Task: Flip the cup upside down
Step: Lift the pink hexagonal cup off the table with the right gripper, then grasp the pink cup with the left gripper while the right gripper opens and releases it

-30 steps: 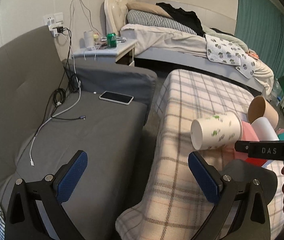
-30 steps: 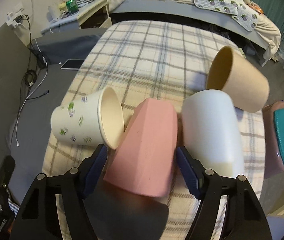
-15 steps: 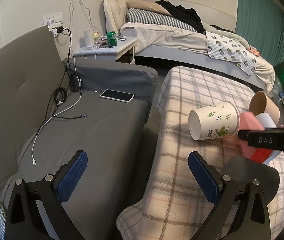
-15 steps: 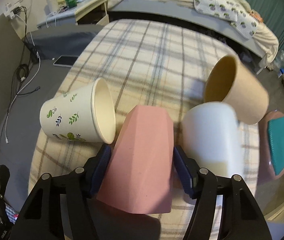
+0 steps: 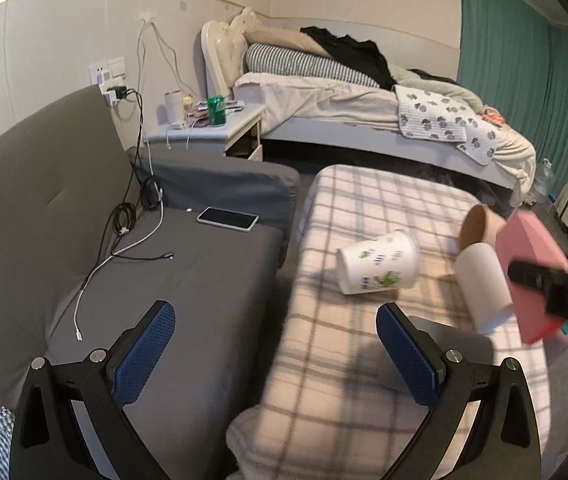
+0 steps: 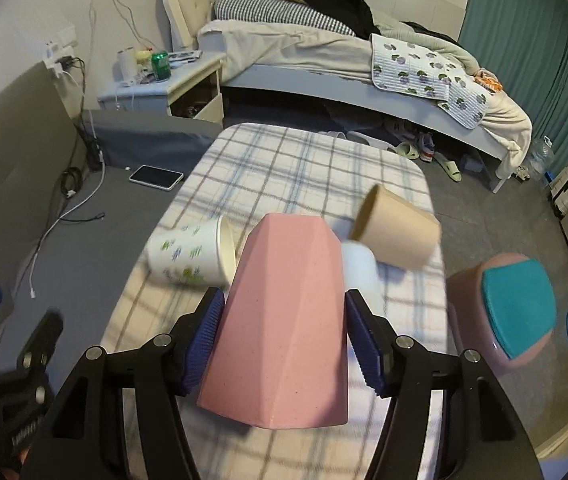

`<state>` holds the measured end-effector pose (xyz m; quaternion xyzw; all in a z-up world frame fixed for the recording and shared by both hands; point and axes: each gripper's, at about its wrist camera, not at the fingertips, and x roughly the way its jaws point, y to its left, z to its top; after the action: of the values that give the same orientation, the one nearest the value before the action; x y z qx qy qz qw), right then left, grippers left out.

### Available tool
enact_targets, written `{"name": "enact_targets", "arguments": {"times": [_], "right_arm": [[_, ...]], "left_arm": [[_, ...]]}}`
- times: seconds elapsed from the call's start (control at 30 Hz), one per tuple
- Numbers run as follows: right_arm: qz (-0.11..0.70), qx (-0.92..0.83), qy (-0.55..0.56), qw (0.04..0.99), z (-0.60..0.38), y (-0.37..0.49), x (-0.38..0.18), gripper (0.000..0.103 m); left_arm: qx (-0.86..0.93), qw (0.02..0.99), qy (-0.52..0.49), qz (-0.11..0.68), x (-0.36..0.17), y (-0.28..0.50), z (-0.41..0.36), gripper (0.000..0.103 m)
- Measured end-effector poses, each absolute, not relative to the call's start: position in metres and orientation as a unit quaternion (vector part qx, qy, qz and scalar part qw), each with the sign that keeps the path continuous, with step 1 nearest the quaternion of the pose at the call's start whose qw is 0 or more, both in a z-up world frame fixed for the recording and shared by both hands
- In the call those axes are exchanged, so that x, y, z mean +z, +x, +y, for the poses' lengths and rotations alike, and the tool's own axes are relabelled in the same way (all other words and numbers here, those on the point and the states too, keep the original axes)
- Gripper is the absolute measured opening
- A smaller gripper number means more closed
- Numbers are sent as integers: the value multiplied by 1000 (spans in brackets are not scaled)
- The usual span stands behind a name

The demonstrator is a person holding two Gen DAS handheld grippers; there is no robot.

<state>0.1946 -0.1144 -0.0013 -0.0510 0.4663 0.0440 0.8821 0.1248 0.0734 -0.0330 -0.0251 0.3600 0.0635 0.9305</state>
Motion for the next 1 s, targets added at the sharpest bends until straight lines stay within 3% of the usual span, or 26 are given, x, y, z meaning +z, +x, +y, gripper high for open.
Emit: {"name": "enact_targets", "arguments": {"times": [0.13, 0.37, 0.83, 1.0], "right_arm": [[469, 45, -37, 881, -130, 146, -3, 61], [503, 42, -17, 863, -153, 94, -52, 61], [535, 48, 14, 844, -178, 85, -108, 62], [531, 60, 39, 844, -183, 84, -103, 77]], "left_arm": [[54, 933, -24, 356, -27, 102, 58, 103], [43, 928, -8, 371, -44, 72, 33, 103], [34, 908, 6, 418, -72, 74, 8, 103], [32, 908, 6, 418, -66, 72, 3, 103]]}}
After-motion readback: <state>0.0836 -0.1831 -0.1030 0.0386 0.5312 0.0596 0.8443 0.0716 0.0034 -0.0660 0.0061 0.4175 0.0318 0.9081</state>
